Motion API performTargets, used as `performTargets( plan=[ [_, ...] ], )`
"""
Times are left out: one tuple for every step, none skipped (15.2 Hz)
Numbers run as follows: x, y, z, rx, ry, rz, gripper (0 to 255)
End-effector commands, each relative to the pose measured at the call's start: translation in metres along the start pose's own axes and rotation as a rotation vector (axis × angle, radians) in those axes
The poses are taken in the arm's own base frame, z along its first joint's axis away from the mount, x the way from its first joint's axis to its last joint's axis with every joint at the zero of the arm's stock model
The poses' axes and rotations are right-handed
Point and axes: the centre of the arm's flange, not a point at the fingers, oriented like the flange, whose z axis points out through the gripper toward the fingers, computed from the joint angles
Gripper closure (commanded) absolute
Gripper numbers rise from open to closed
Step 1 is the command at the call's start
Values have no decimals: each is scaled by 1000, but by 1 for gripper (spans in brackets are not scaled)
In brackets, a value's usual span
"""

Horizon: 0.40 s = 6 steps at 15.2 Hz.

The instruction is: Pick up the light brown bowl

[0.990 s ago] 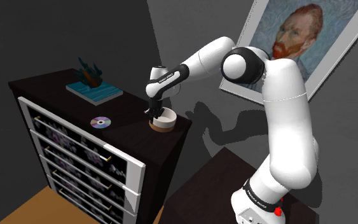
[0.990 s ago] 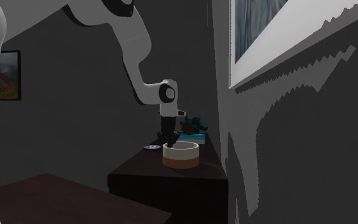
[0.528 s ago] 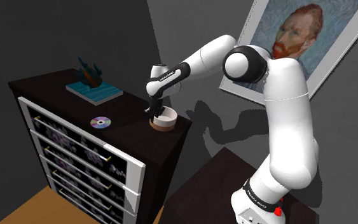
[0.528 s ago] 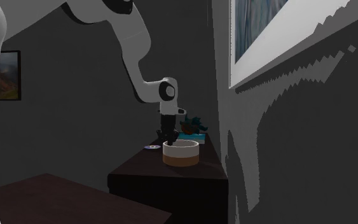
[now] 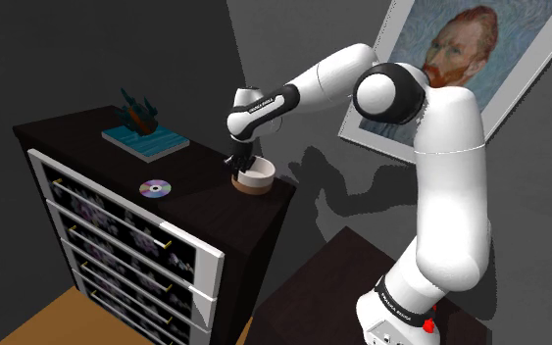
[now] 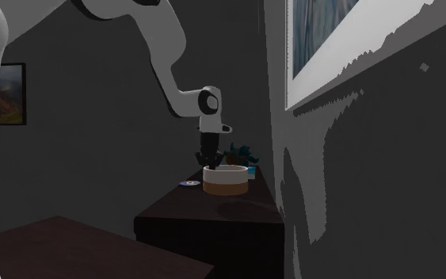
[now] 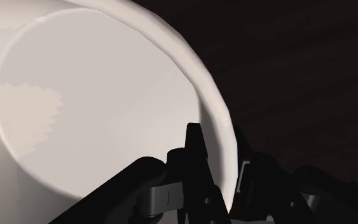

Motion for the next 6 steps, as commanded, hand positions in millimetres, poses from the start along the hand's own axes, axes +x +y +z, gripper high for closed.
performTargets(
  plan=[
    [-1,-1,-12,0,1,0,255],
    [-2,-1,-17,0,1,0,255],
    [-2,-1,-22,0,1,0,255],
    [-2,-1,-28,0,1,0,255],
    [-2,-1,-28,0,1,0,255],
    [-2,-1,-28,0,1,0,255]
  ],
)
